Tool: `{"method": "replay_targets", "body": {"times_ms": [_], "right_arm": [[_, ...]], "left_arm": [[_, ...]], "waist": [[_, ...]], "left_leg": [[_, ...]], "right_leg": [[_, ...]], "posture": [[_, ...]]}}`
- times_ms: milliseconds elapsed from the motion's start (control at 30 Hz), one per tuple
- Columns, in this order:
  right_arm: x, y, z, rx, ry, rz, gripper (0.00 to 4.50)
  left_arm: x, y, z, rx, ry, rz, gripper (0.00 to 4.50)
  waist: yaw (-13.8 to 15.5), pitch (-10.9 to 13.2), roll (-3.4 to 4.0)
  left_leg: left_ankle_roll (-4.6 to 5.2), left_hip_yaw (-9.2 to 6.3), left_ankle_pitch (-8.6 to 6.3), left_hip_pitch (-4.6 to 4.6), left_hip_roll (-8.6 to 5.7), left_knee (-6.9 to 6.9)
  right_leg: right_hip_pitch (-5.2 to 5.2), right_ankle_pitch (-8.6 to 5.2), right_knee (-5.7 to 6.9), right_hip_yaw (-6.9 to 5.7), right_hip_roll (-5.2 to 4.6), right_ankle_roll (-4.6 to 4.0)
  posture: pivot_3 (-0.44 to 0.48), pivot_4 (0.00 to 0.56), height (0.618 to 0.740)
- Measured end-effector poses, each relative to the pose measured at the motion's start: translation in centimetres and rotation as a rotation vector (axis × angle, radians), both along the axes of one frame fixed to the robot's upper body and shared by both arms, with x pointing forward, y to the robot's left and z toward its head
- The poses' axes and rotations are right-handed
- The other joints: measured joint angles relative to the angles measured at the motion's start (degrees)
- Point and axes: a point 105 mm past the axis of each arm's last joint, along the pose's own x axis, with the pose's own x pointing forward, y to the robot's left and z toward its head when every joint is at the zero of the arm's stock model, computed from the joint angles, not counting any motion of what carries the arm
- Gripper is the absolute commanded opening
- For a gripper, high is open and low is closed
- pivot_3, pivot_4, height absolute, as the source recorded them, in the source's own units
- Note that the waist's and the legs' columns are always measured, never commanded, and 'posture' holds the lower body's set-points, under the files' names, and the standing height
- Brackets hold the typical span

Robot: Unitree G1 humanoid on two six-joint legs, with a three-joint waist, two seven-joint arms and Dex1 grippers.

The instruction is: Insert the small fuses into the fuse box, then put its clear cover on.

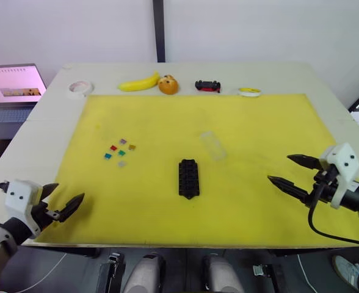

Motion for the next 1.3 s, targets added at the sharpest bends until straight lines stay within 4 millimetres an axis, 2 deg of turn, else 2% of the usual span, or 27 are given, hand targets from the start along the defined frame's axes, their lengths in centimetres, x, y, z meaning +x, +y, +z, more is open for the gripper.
{"method": "replay_targets", "body": {"times_ms": [133, 500, 867, 1000, 1133, 1300], "right_arm": [[0.2, 0.1, 0.5, -0.009, -0.016, 0.011, 4.45], [0.5, 0.2, -0.1, -0.016, -0.007, 0.014, 4.45], [0.9, 0.1, 0.2, -0.035, -0.040, 0.013, 4.45], [1.3, 0.5, 0.2, -0.026, -0.037, 0.029, 4.45], [1.1, 2.3, 0.9, 0.018, -0.029, 0.098, 4.45], [0.1, 6.9, 2.2, 0.096, -0.017, 0.282, 4.45]], "left_arm": [[0.1, 0.0, 0.1, -0.004, -0.008, 0.011, 4.50], [0.1, 0.0, -0.1, -0.002, -0.002, 0.011, 4.50], [0.2, -0.4, 0.0, -0.003, -0.005, -0.001, 4.50], [0.3, -0.9, -0.2, -0.086, 0.023, -0.013, 4.50], [0.3, -2.2, -0.6, -0.289, 0.111, -0.038, 4.50], [0.8, -4.5, 0.5, -0.555, 0.234, -0.115, 4.50]], "waist": [[0.02, 0.00, 0.00], [0.00, 0.00, 0.00], [0.00, 0.00, 0.00], [-0.02, 0.00, 0.00], [-0.08, 0.00, 0.00], [-0.16, 0.00, 0.00]], "left_leg": [[0.00, 0.00, 0.00, 0.00, 0.00, 0.00], [0.00, 0.01, 0.00, 0.00, 0.00, 0.01], [-0.01, 0.01, 0.00, 0.01, 0.00, 0.02], [-0.01, 0.01, 0.01, 0.01, 0.00, 0.03], [-0.01, -0.01, 0.01, 0.01, 0.00, 0.04], [-0.04, -0.06, 0.03, 0.04, 0.00, 0.07]], "right_leg": [[0.00, 0.01, 0.00, 0.00, 0.00, 0.01], [0.00, 0.03, 0.00, 0.00, 0.01, 0.02], [0.01, 0.04, 0.00, -0.01, 0.02, 0.03], [0.01, 0.05, 0.02, -0.01, 0.02, 0.03], [-0.01, 0.07, 0.08, -0.01, 0.03, 0.05], [-0.02, 0.08, 0.17, -0.04, 0.04, 0.08]], "posture": [[0.000, 0.150, 0.740], [0.000, 0.150, 0.740], [0.000, 0.150, 0.740], [0.000, 0.150, 0.740], [0.000, 0.150, 0.740], [0.000, 0.150, 0.740]]}}
